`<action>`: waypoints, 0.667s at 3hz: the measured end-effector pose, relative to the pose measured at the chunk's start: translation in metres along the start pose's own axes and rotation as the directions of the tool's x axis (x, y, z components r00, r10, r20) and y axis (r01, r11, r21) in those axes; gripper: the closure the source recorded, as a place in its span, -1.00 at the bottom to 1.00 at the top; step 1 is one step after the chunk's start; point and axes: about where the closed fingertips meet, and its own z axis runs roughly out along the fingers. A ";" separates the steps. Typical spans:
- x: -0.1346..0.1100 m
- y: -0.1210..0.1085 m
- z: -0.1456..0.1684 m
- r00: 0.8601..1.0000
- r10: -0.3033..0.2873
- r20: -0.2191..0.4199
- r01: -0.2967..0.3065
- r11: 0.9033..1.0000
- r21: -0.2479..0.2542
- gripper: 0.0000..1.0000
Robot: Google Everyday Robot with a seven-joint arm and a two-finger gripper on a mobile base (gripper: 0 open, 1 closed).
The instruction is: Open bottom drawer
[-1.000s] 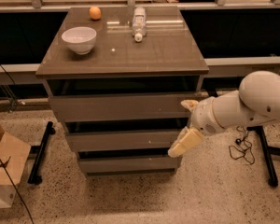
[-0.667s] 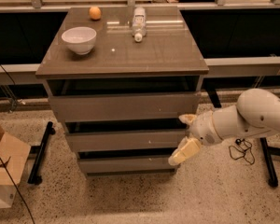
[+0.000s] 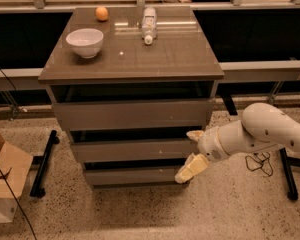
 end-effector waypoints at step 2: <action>0.057 -0.019 0.075 0.997 0.075 -0.007 -0.075 0.997 -0.010 -1.00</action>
Offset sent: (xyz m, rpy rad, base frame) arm 0.0198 0.0080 -0.1605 0.0302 0.1010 -0.0845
